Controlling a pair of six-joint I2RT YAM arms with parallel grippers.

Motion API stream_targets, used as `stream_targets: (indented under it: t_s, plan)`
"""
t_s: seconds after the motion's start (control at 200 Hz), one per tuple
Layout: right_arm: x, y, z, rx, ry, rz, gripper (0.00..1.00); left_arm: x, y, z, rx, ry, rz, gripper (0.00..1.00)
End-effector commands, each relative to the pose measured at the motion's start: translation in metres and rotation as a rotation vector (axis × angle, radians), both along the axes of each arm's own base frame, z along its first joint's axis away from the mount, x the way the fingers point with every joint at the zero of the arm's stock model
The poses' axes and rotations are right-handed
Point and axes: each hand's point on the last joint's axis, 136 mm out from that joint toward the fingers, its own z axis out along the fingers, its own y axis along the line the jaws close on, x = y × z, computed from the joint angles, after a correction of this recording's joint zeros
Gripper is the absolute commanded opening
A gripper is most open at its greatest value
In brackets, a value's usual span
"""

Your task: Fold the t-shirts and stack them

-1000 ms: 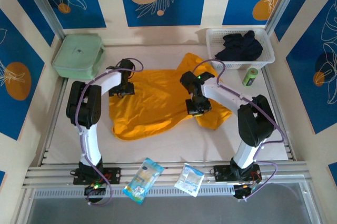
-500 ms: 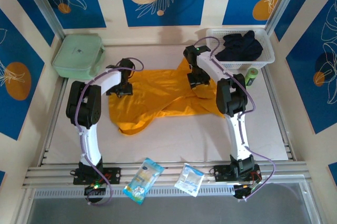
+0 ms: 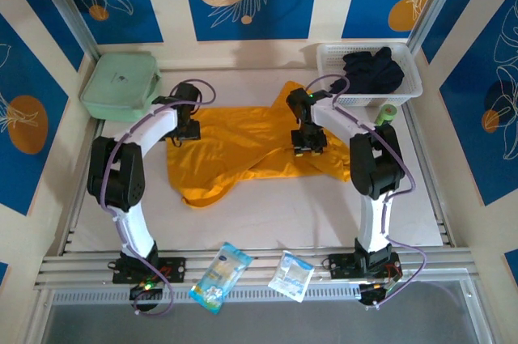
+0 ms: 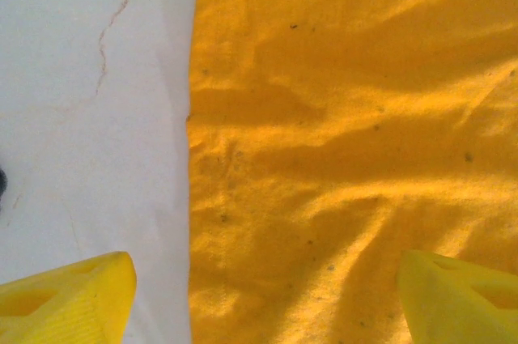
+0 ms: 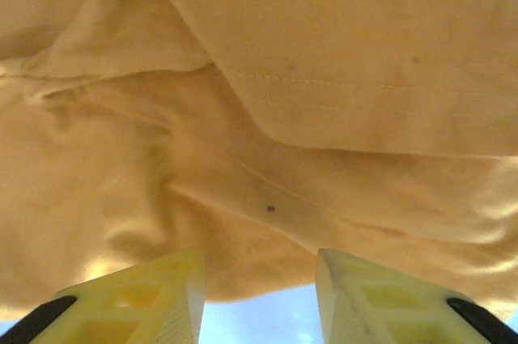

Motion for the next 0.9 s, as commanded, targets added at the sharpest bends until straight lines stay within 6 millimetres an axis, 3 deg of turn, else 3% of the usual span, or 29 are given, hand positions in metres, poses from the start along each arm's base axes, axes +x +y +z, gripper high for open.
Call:
stream_targets:
  t_s: [0.0,0.37,0.63,0.75,0.891]
  plan:
    - [0.016,0.013,-0.012,0.091,-0.029,-0.102,0.41,-0.013,0.006,-0.005,0.018,0.041,-0.004,0.84]
    - [0.082,0.000,-0.023,0.108,-0.098,-0.160,0.35,-0.012,0.005,-0.017,0.023,0.060,-0.005,0.84]
    - [0.136,0.011,0.013,0.162,-0.242,-0.142,0.35,-0.015,0.009,-0.019,0.045,0.069,-0.005,0.84]
    - [0.137,0.011,0.027,0.159,-0.262,-0.151,0.36,-0.018,0.010,-0.021,0.050,0.079,-0.004,0.84]
    - [0.105,0.009,0.032,0.100,-0.253,-0.139,0.38,-0.021,0.011,-0.022,0.046,0.076,-0.003,0.84]
